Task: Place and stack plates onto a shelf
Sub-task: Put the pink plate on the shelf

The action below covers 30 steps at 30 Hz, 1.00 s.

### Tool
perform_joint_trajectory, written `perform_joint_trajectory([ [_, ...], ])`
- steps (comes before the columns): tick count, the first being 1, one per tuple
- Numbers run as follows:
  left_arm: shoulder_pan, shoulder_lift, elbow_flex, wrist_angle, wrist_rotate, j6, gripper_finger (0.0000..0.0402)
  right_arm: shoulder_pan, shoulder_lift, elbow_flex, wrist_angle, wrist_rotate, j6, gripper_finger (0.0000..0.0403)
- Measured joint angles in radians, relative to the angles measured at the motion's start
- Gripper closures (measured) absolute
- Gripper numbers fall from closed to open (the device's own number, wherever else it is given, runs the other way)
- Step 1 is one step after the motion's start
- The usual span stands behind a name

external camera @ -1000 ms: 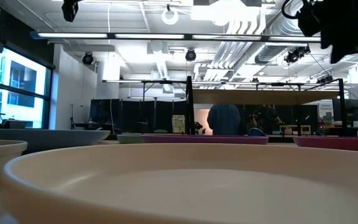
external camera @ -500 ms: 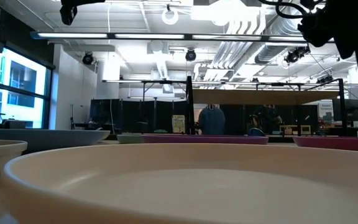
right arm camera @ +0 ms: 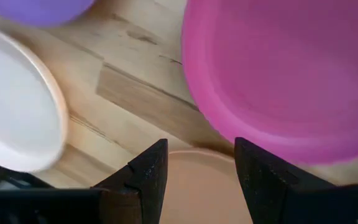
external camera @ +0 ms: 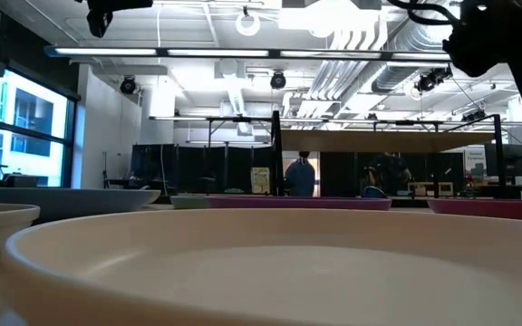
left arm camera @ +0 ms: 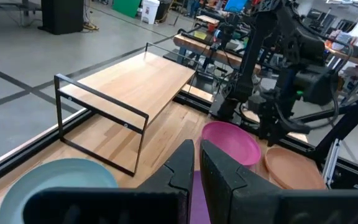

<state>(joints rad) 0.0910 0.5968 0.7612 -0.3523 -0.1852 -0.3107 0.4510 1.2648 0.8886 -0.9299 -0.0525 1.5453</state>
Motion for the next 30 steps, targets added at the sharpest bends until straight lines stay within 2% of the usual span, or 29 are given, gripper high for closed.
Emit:
perform_joint_trajectory([
  [4, 0.0, 0.0, 0.0, 0.0, 0.0, 0.0, 0.0385, 0.009, 0.057, 0.0, 0.03, 0.0, -0.103, 0.0237],
  [13, 0.0, 0.0, 0.0, 0.0, 0.0, 0.0, 0.0385, 0.008, 0.194, 0.0, 0.129, 0.0, -0.215, 0.0237],
  [30, 0.0, 0.0, 0.0, 0.001, 0.0, 0.0, 0.0385, 0.008, 0.37, 0.0, 0.138, 0.04, -0.229, 0.0237],
])
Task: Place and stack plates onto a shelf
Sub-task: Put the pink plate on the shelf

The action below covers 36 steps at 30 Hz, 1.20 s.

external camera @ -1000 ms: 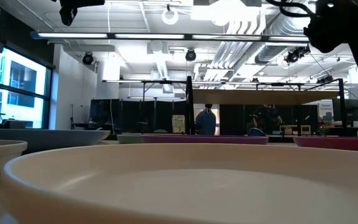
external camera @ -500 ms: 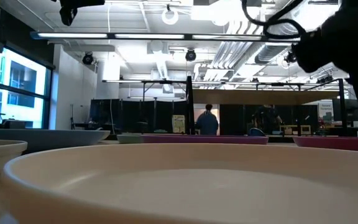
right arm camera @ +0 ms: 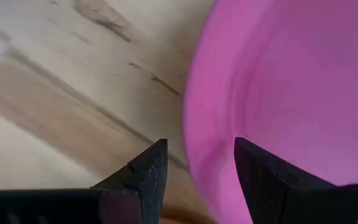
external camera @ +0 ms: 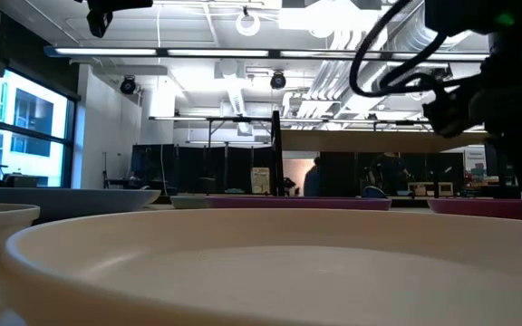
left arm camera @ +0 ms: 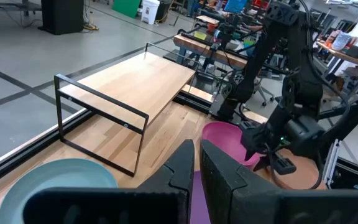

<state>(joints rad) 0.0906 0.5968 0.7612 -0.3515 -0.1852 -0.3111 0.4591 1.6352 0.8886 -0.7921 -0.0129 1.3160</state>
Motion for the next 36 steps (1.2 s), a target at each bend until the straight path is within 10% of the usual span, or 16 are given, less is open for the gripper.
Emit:
perform_joint_trajectory([
  [36, 0.0, 0.0, 0.0, 0.0, 0.0, -0.001, 0.0385, 0.0, 0.038, 0.128, -0.169, 0.031, 0.019, 0.0402],
])
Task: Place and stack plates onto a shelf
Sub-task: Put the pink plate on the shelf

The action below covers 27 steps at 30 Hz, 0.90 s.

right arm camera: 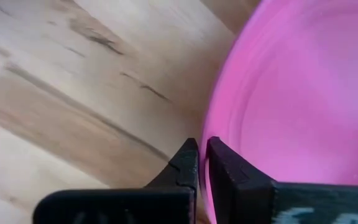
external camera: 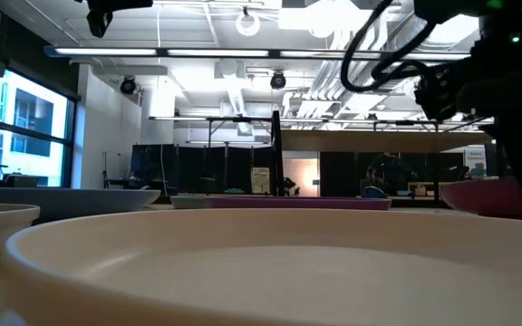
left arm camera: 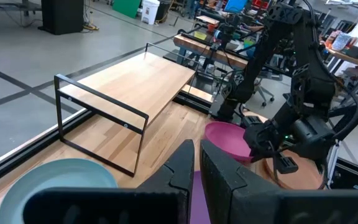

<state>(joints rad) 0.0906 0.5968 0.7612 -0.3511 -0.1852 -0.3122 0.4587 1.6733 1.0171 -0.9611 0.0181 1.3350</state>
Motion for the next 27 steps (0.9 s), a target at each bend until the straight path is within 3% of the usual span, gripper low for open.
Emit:
perform_joint_trajectory([
  [16, 0.0, 0.0, 0.0, 0.0, 0.0, 0.0, 0.0385, 0.0, -0.002, 0.173, -0.142, 0.0, -0.008, 0.0401],
  [27, 0.0, 0.0, 0.0, 0.0, 0.0, 0.001, 0.0385, 0.0, -0.002, 0.382, -0.349, 0.02, -0.019, 0.0402],
])
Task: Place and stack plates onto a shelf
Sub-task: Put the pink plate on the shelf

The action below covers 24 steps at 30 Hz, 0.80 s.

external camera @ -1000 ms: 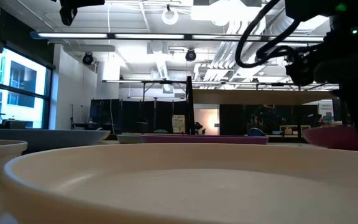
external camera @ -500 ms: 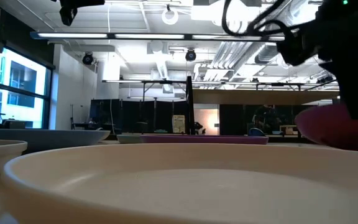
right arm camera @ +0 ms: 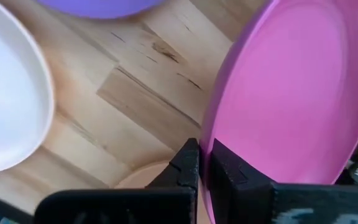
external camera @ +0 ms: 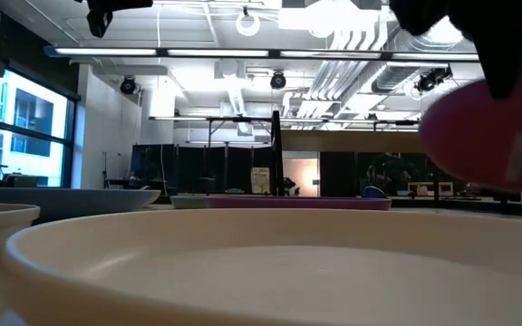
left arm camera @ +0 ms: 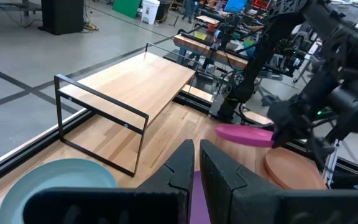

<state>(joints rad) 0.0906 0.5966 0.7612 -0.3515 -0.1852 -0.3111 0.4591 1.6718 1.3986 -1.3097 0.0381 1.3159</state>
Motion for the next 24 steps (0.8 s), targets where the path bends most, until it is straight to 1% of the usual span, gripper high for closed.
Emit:
perform_joint_trajectory([
  [4, 0.0, 0.0, 0.0, 0.0, 0.0, 0.0, 0.0385, 0.0, -0.001, 0.101, -0.095, 0.026, 0.0, 0.0402],
  [10, 0.0, 0.0, 0.0, -0.002, 0.0, 0.001, 0.0385, 0.0, -0.001, 0.255, -0.258, 0.101, 0.011, 0.0403],
  [18, 0.0, 0.001, 0.0, -0.003, 0.0, 0.001, 0.0385, -0.05, -0.011, 0.374, -0.262, 0.215, -0.083, 0.0403],
  [24, 0.0, 0.001, 0.0, -0.012, 0.0, 0.001, 0.0385, -0.119, -0.01, 0.403, -0.261, 0.242, -0.203, 0.0403],
])
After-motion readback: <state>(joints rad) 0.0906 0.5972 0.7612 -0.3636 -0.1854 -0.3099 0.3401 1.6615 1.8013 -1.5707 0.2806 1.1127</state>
